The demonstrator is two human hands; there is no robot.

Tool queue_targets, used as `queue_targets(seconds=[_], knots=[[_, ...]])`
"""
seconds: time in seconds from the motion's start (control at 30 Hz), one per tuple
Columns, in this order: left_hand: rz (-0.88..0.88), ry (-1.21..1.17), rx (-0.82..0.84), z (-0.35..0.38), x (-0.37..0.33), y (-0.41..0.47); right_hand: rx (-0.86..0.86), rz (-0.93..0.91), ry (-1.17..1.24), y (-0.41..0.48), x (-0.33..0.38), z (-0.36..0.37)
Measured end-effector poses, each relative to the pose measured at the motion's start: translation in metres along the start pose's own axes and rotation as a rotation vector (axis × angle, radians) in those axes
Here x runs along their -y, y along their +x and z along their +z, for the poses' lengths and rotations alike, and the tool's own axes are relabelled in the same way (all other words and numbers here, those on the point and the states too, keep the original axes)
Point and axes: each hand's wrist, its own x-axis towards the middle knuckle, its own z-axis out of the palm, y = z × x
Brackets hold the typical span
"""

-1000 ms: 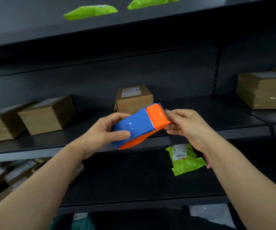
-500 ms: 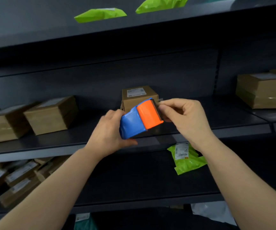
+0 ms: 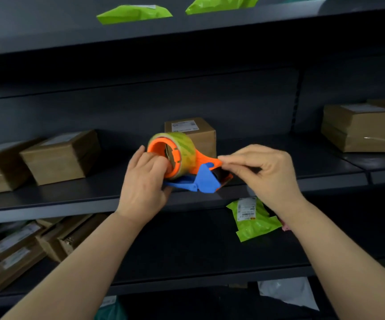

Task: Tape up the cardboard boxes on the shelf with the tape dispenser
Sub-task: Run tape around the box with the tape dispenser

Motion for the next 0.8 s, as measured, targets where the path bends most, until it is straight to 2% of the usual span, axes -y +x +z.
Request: queue_targets(seconds=[0.17, 0.33, 0.8], knots=[[0.051, 0.060, -0.170, 0.003, -0.001, -0.007, -0.112, -0.315, -0.215, -0.015, -0.001, 0.007], [0.025, 0.152, -0.237, 0.006, 0.003, -0.012, -0.167, -0.574, -0.348, -0.023, 0.010, 0.010], [0.005, 0.200, -0.313, -0.001, 0.014, -0.017, -0.056, -0.613, -0.342, -0.033, 0.017, 0.023]])
